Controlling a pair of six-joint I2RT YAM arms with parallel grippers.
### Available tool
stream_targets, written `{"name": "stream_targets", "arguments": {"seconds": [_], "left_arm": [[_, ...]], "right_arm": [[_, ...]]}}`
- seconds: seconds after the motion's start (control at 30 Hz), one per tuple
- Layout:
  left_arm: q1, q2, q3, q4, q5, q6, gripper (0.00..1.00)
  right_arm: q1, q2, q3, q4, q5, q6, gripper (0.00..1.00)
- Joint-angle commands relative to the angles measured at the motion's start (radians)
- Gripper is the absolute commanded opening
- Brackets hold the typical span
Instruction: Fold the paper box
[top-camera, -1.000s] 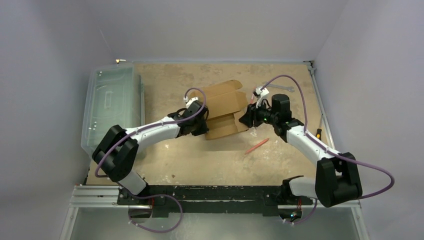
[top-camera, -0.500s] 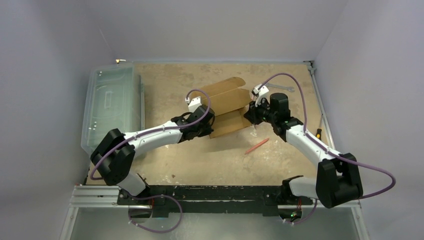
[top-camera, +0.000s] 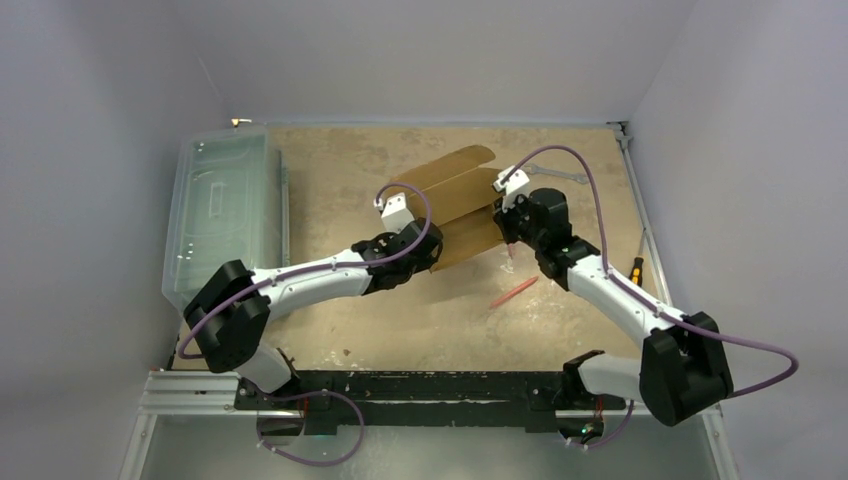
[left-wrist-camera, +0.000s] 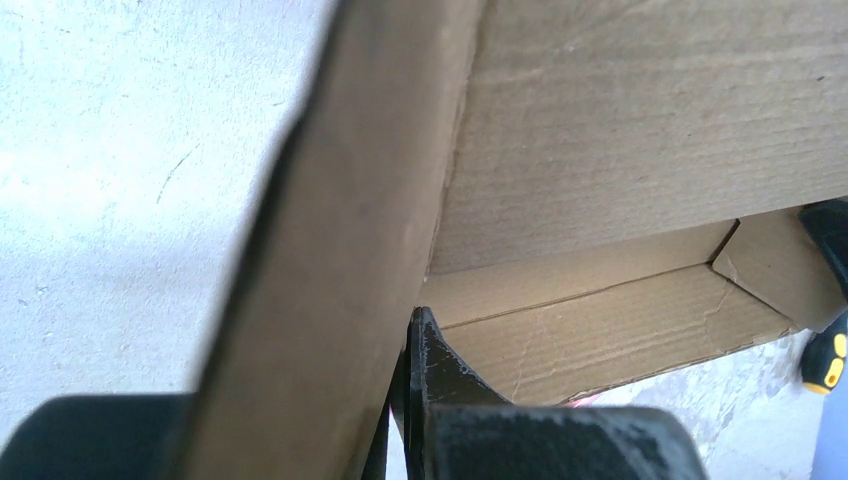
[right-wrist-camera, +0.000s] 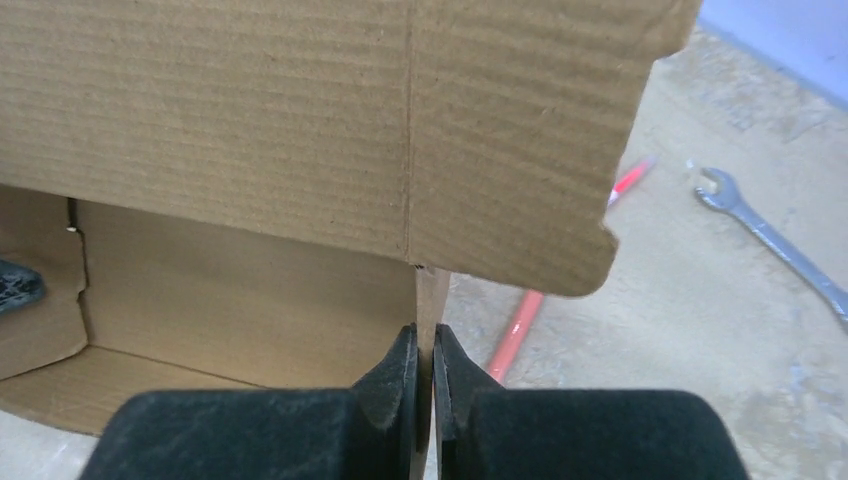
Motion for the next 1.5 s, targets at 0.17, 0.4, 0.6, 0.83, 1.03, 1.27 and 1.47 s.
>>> {"name": "stream_targets", "arguments": {"seconds": [0.17, 0.4, 0.6, 0.83, 1.03, 1.27, 1.47], "left_arm": [[-0.027, -0.029, 0.041, 0.168, -0.033, -0.122, 0.0], [-0.049, -0.021, 0.033, 0.15, -0.032, -0.209, 0.0], [-0.054, -0.028, -0.01, 0.125, -0.038, -0.259, 0.0], [-0.055, -0.026, -0.019, 0.094, -0.056, -0.301, 0.0], [-0.056, -0.012, -0.019, 0.079, -0.056, -0.317, 0.0], [-0.056, -0.009, -0.027, 0.079, -0.068, -0.335, 0.0], [-0.061, 0.005, -0.022, 0.086, -0.07, -0.34, 0.0]], "right_arm": [[0.119, -0.005, -0.007, 0.148, 0.273, -0.118, 0.0], [0.121, 0.026, -0.017, 0.145, 0.221, -0.115, 0.08], [0.122, 0.099, 0.004, 0.111, 0.167, -0.102, 0.13], [0.123, 0.148, 0.012, 0.11, 0.166, -0.105, 0.07], [0.123, 0.192, 0.026, 0.094, 0.147, -0.104, 0.11], [0.124, 0.242, 0.048, 0.081, 0.167, -0.106, 0.2], [0.14, 0.289, 0.076, 0.058, 0.206, -0.11, 0.16]]}}
